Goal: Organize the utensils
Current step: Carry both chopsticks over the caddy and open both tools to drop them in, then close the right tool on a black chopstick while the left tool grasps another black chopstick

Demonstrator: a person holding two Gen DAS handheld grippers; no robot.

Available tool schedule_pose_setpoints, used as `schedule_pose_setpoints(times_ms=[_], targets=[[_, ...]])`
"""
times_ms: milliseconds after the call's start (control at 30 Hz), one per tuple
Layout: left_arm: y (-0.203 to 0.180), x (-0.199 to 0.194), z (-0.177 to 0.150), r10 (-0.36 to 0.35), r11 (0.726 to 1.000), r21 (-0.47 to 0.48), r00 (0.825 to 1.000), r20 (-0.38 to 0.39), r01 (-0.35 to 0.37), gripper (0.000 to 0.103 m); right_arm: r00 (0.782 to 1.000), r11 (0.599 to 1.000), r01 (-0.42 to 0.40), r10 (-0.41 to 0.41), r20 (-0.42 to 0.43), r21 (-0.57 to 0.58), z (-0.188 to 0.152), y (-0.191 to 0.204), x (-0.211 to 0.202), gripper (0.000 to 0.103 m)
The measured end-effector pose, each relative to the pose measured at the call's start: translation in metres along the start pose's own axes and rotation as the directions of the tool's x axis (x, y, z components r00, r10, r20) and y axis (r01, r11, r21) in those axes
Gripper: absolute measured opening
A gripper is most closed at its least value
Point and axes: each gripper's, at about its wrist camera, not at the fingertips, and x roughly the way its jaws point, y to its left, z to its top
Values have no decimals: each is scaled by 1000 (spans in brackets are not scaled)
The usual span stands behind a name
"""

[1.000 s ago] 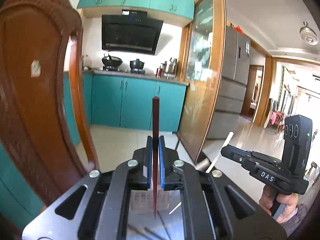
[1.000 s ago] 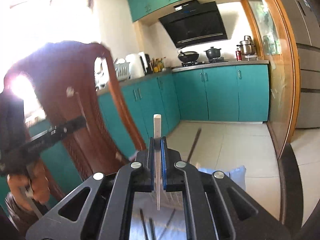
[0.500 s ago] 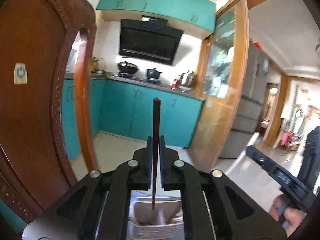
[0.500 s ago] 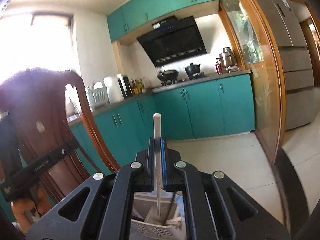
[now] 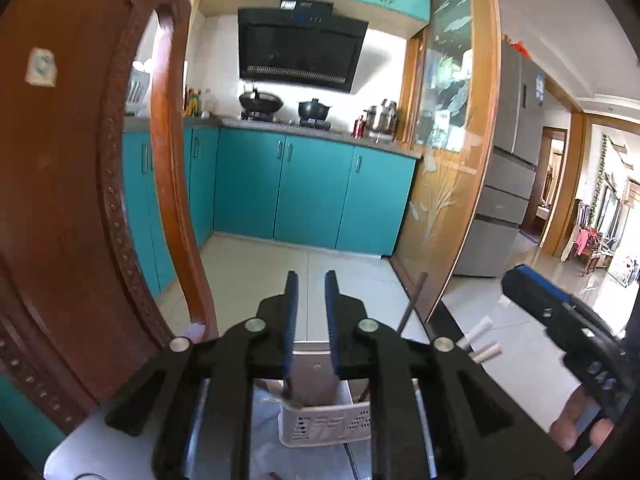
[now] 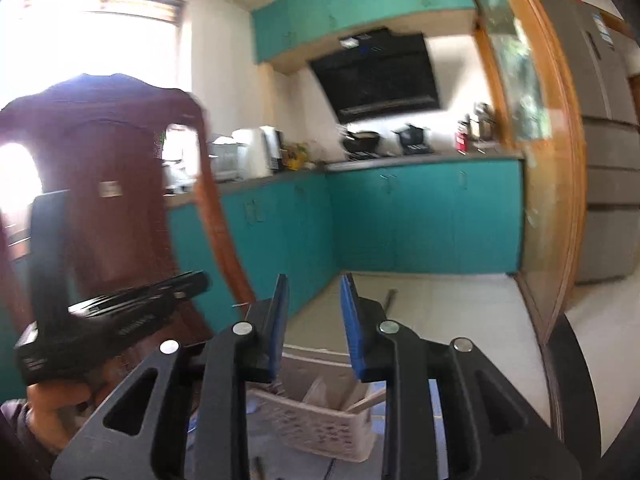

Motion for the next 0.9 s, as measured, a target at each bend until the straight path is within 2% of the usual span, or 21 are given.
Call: schedule_pose_setpoints(times_ms=[33, 133, 200, 267, 333, 367, 433, 500, 600, 633, 667, 700, 733, 900], targets=[[0, -9, -2, 0, 1000, 12, 1000, 15, 0, 19, 1000, 999, -30, 30, -6, -22, -2, 6, -6, 27], [3, -39, -21, 14, 998, 53, 997, 73, -18, 22, 990, 987, -111, 99, -102, -117, -27, 30, -13, 27], [9, -46, -39, 27, 998, 59, 998, 58, -30, 26, 962, 978, -148, 108, -249, -147, -66, 37, 1, 27], [19, -39, -63, 49, 998, 50, 999, -4, -49, 27, 912, 978, -159, 94, -400, -134, -110, 33, 24, 27], [32, -28, -83, 78, 997, 27, 994, -77, -76, 27, 829, 985, -144, 68, -555, -94, -153, 28, 51, 27], [41, -18, -95, 92, 996, 4, 986, -140, -93, 27, 782, 986, -133, 44, -621, -97, -176, 28, 63, 27], [51, -2, -108, 99, 994, -28, 969, -225, -108, 27, 733, 982, -135, 11, -681, -129, -201, 33, 75, 27], [57, 6, -117, 127, 990, -21, 955, -267, -138, 27, 701, 983, -133, 2, -713, -127, -213, 37, 82, 27], [55, 6, -120, 156, 987, 14, 952, -265, -158, 27, 665, 985, -76, -66, -744, -155, -227, 35, 91, 26], [54, 6, -121, 159, 987, 23, 951, -264, -159, 28, 667, 986, -67, -68, -742, -150, -231, 35, 90, 25], [51, 7, -120, 158, 987, 26, 951, -266, -157, 29, 667, 987, -60, -73, -741, -151, -231, 34, 91, 20], [49, 8, -122, 156, 988, 30, 950, -270, -154, 29, 667, 987, -51, -79, -741, -151, -231, 34, 91, 9], [48, 9, -121, 155, 988, 34, 949, -273, -152, 29, 668, 990, -34, -80, -740, -138, -231, 31, 91, 7], [41, 13, -126, 154, 988, 58, 944, -291, -143, 30, 674, 996, 28, -82, -735, -85, -229, 14, 85, 6]])
